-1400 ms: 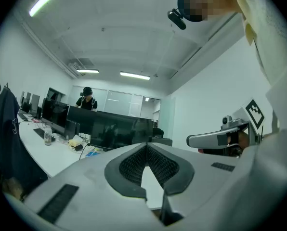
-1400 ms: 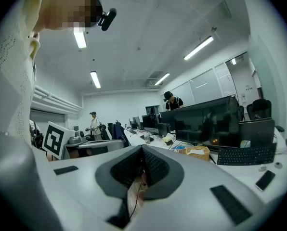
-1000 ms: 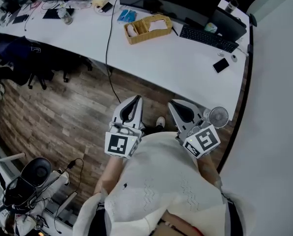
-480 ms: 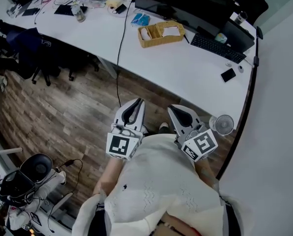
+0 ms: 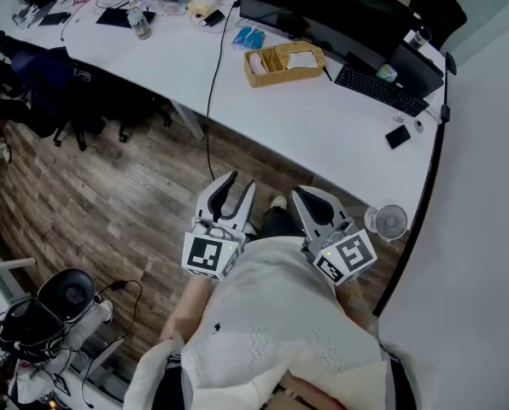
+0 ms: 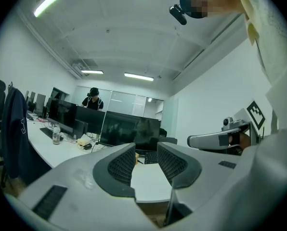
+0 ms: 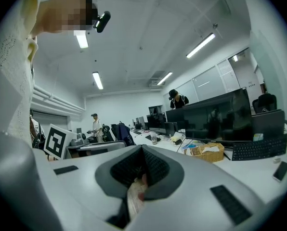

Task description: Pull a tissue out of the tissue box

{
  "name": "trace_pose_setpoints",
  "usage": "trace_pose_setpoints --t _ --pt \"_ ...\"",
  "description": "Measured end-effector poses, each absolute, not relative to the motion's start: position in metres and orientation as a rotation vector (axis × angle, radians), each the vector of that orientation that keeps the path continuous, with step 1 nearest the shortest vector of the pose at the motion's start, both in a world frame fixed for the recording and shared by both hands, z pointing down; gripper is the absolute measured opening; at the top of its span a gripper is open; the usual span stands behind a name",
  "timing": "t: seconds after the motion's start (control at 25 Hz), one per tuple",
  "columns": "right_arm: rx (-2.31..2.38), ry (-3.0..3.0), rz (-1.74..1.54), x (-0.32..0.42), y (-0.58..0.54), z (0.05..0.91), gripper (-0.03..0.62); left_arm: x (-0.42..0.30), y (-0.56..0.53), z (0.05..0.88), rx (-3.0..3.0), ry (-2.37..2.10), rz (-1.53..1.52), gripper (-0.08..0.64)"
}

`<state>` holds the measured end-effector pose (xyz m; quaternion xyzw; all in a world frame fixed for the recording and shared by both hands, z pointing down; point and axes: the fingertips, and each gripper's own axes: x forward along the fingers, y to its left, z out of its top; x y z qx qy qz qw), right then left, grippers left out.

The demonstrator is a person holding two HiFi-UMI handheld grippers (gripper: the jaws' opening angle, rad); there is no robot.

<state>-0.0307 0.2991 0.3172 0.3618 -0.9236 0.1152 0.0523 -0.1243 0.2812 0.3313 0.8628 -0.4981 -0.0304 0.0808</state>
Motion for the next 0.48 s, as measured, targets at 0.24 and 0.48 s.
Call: trace_pose_setpoints --t 0.24,0.48 --pt "1.126 -2.776 0.352 -0.029 0.283 0.325 0.002 -0.119 0.265 0.334 2.595 -1.465 -0.083 0.141" --pt "1.116 -2.769 0.365 -0.035 0.254 0.335 0.002 -0.130 0.238 0.339 2.580 -1.505 -0.079 0.141"
